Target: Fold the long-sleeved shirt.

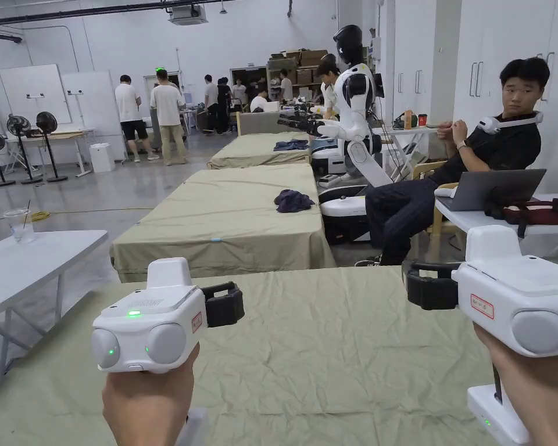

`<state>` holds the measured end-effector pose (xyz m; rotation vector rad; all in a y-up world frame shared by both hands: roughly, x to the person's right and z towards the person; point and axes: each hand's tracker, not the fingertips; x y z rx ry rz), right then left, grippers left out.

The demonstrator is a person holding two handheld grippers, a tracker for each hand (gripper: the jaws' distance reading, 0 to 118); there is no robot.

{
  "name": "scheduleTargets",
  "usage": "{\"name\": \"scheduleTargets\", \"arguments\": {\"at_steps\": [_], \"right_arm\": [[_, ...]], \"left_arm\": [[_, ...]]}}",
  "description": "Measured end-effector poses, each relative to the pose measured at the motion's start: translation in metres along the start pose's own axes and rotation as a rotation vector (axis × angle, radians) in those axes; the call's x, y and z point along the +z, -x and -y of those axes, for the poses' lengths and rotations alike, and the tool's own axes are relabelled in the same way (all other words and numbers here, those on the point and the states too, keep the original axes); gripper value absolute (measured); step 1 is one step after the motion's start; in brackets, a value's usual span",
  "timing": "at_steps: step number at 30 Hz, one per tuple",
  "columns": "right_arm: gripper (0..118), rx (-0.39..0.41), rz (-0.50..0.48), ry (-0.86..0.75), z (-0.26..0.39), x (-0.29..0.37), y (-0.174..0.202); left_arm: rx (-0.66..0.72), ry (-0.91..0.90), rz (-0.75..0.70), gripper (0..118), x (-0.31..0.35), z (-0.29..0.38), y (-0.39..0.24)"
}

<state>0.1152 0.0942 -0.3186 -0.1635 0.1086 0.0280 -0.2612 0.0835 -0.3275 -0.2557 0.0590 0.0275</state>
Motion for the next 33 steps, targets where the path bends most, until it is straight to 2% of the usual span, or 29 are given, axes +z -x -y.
{"name": "scheduleTargets", "arguments": {"at_steps": [33], "right_arm": [[118,0.001,-0.007,0.006,0.0024,0.0004,0.0027]], "left_arm": [[-0.010,-0.011,0.012,118,0.0056,-0.0034,-0.0014]]}}
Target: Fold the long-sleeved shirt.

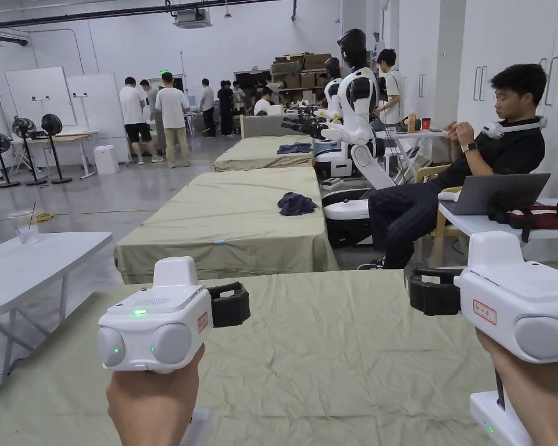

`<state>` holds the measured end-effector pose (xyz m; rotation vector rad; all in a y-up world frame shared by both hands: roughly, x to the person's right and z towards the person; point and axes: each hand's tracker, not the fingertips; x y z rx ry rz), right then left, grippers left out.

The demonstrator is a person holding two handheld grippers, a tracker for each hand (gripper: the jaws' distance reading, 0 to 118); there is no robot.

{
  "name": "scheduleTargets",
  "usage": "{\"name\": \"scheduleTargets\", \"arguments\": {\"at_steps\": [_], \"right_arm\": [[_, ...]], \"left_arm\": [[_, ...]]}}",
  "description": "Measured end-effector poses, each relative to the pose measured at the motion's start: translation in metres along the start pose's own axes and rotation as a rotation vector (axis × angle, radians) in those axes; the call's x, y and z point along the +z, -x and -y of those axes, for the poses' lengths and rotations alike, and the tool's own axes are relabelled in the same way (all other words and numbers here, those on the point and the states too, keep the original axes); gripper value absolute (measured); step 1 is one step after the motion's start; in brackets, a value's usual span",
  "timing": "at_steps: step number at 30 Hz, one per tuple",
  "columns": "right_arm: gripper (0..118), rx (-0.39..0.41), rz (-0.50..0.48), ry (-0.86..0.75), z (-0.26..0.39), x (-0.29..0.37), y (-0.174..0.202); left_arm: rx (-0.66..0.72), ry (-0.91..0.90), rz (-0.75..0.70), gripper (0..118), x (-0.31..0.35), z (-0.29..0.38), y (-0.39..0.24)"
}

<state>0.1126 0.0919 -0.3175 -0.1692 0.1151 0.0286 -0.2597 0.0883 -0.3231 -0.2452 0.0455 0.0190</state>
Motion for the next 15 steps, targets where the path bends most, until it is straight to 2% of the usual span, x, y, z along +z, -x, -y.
{"name": "scheduleTargets", "arguments": {"at_steps": [9,14,15], "right_arm": [[118,0.005,-0.011,0.007,0.001,-0.002,0.003],[118,0.003,-0.011,0.014,0.004,-0.003,0.004],[118,0.001,-0.013,0.016,0.005,-0.003,0.004]], "left_arm": [[0.013,0.018,0.029,118,0.005,-0.003,0.002],[-0.161,-0.037,-0.045,118,0.011,0.003,-0.016],[-0.113,-0.040,-0.025,118,0.013,0.005,-0.016]]}}
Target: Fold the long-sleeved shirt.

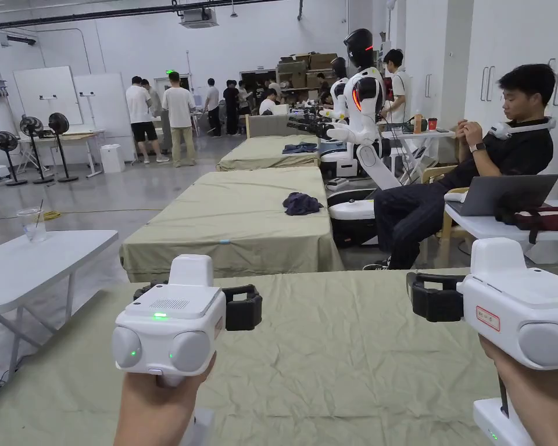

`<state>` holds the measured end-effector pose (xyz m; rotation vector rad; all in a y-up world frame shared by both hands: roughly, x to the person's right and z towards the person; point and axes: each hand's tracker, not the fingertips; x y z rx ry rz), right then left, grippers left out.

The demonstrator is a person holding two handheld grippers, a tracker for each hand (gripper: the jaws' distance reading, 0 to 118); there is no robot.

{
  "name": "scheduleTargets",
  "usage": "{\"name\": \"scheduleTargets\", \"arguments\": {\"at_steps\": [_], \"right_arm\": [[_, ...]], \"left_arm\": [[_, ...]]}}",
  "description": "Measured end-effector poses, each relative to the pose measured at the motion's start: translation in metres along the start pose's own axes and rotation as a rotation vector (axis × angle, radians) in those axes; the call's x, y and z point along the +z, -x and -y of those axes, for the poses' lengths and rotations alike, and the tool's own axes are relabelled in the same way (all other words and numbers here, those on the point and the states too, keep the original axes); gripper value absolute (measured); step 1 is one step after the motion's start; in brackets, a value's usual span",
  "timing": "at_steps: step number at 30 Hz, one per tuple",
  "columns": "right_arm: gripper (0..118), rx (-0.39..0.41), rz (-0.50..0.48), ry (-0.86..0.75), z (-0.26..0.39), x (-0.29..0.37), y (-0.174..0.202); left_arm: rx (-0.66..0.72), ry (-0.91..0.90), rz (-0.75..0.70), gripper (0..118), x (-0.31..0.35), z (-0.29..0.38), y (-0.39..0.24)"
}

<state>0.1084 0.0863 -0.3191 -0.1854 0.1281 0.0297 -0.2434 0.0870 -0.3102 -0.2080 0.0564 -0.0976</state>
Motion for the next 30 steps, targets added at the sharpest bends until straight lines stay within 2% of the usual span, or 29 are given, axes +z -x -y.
{"name": "scheduleTargets", "arguments": {"at_steps": [3,7,12,18,23,28,30], "right_arm": [[118,-0.005,-0.004,0.006,0.002,-0.001,0.001],[118,0.009,-0.004,0.016,0.003,-0.003,0.003],[118,0.002,-0.010,0.016,0.003,-0.004,0.005],[118,0.014,-0.014,0.018,0.003,-0.004,0.008],[118,0.009,-0.020,0.022,0.004,-0.004,0.009],[118,0.018,-0.016,0.026,0.003,-0.004,0.010],[118,0.013,-0.016,0.024,0.002,-0.004,0.009]], "left_arm": [[0.187,0.036,0.106,118,0.001,-0.004,0.012],[0.068,0.032,0.024,118,0.003,-0.004,0.005],[0.188,0.056,0.098,118,0.007,-0.008,0.012],[0.083,0.044,0.011,118,0.012,-0.005,0.002],[0.118,0.027,0.079,118,0.014,-0.003,0.003],[0.061,0.014,0.037,118,0.015,-0.002,-0.004],[0.077,0.019,0.043,117,0.015,-0.003,-0.002]]}}
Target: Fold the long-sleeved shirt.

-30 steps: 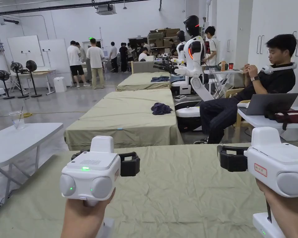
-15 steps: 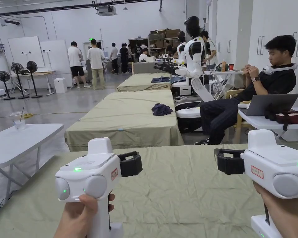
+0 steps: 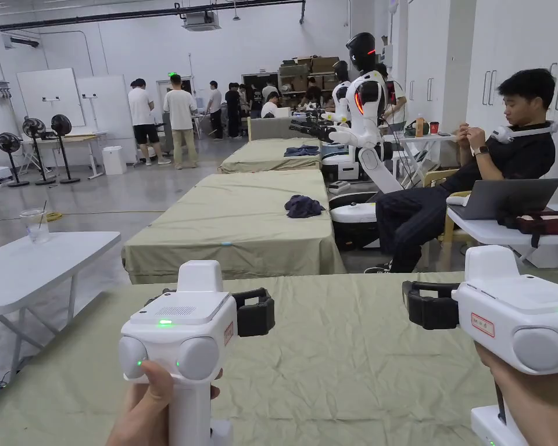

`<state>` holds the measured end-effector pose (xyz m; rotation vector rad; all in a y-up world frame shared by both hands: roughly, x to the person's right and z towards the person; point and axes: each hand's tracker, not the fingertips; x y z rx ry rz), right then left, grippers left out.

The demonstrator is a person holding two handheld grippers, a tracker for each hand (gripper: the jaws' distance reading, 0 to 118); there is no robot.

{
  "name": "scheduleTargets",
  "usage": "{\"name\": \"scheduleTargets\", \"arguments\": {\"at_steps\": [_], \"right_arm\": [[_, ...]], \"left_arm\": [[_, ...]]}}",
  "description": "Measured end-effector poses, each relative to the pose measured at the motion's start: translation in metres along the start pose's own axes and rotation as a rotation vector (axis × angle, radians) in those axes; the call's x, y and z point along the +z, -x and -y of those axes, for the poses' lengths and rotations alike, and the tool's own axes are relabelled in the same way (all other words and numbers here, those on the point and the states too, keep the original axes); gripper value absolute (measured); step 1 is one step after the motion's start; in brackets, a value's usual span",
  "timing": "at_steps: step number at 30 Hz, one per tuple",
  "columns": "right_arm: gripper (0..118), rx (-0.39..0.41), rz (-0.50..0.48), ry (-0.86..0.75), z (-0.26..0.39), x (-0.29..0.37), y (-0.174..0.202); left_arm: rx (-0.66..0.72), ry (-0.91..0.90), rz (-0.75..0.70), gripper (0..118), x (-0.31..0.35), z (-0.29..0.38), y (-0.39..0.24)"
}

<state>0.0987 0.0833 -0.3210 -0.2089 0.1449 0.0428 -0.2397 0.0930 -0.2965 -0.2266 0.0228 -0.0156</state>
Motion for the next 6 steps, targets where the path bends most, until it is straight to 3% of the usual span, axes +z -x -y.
{"name": "scheduleTargets", "arguments": {"at_steps": [6], "right_arm": [[118,0.005,0.005,-0.004,-0.0007,0.0023,-0.0010]], "left_arm": [[0.009,-0.020,-0.024,117,-0.0011,0.0034,0.0021]]}}
